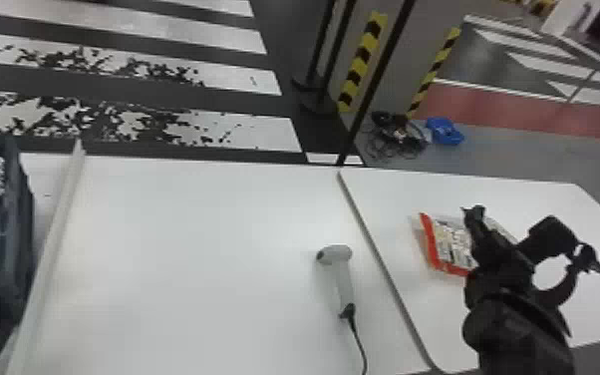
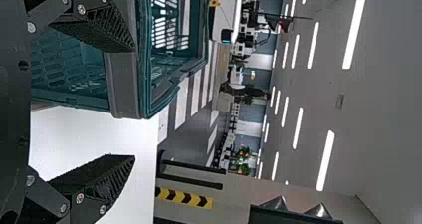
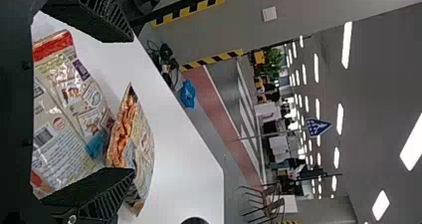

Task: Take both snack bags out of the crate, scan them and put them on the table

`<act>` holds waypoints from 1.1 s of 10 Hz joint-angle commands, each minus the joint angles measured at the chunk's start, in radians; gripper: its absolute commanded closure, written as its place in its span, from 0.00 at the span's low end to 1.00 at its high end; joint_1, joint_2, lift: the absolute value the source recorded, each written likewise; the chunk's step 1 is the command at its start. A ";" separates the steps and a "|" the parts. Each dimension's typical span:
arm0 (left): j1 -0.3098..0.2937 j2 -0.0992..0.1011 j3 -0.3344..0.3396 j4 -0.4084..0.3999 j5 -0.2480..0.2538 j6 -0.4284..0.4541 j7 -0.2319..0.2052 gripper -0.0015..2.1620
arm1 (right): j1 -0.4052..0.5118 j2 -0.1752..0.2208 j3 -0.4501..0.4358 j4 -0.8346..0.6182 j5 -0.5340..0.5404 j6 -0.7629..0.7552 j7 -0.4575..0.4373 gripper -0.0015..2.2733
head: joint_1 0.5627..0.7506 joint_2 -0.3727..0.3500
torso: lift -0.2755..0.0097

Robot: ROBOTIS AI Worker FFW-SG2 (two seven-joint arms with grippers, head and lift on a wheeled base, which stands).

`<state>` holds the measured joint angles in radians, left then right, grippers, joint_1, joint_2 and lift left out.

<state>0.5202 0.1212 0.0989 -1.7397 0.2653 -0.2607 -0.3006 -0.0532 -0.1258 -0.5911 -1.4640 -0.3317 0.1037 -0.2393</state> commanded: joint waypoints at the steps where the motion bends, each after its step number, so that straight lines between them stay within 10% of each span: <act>1: 0.003 0.000 -0.015 -0.026 -0.003 0.002 0.011 0.12 | 0.030 0.002 0.083 -0.041 -0.001 -0.064 0.000 0.03 | 0.70 0.03 | 0.64; 11: -0.029 -0.002 -0.068 -0.047 -0.031 0.024 0.044 0.12 | 0.314 0.087 0.564 -0.260 0.263 -0.350 -0.044 0.02 | 0.70 0.28 | 0.64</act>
<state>0.4919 0.1206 0.0312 -1.7886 0.2348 -0.2371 -0.2561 0.2370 -0.0377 -0.0574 -1.7141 -0.0936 -0.2188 -0.2851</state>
